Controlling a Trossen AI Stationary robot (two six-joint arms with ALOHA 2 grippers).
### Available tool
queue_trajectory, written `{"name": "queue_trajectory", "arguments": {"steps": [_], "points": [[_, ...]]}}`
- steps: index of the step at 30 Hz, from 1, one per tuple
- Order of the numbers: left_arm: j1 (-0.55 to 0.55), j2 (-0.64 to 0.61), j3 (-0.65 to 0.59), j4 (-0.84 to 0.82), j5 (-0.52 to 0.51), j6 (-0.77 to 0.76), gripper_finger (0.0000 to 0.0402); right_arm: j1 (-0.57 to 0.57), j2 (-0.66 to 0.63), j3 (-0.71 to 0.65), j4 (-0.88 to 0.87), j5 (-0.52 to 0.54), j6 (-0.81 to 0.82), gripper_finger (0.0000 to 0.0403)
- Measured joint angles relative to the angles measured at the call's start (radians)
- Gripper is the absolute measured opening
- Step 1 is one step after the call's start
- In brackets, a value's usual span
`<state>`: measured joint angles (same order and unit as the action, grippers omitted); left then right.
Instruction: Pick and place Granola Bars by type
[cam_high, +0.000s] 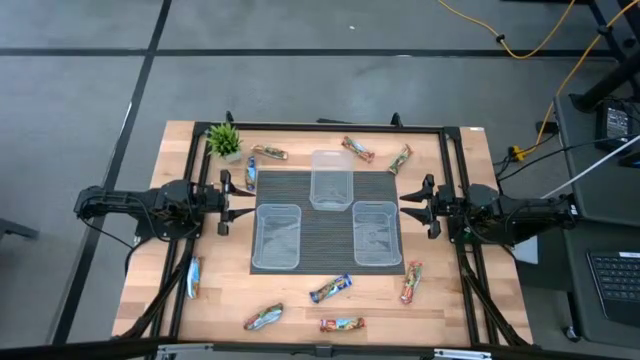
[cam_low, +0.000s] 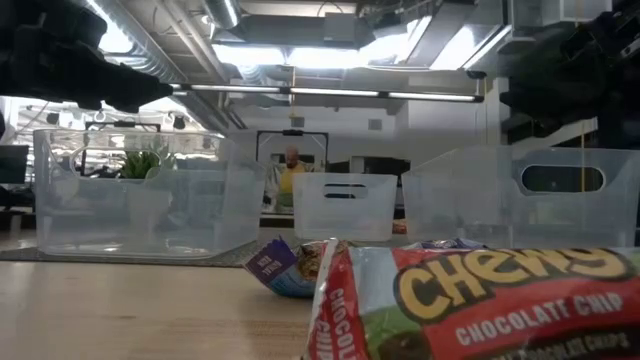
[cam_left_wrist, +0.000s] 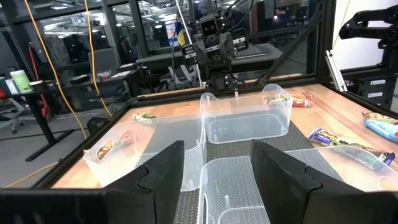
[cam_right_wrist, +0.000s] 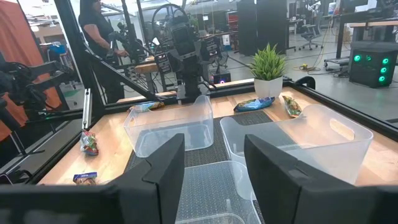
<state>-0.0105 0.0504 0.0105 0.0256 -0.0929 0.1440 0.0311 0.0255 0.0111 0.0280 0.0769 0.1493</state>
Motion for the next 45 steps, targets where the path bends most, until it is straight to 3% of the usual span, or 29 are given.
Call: {"name": "queue_trajectory", "arguments": {"steps": [16,20,26,35,45], "points": [[0.000,0.000,0.000,0.000,0.000,0.000,0.0180,0.000,0.000,0.000,0.000,0.000,0.000,0.0169],[0.000,0.000,0.000,0.064,-0.009,-0.005,0.0180,-0.001,0.000,0.000,0.046,0.036,0.012,0.0169],[0.000,0.000,0.000,0.216,-0.019,-0.200,0.0180,-0.001,0.000,0.000,0.099,0.072,0.129,0.0169],[0.000,0.000,0.000,0.263,-0.176,-0.383,0.0180,-0.001,0.000,0.000,0.115,0.072,0.215,0.0169],[0.000,0.000,0.000,0.263,-0.311,-0.400,0.0180,-0.001,0.000,0.000,0.239,0.095,0.287,0.0169]]}}
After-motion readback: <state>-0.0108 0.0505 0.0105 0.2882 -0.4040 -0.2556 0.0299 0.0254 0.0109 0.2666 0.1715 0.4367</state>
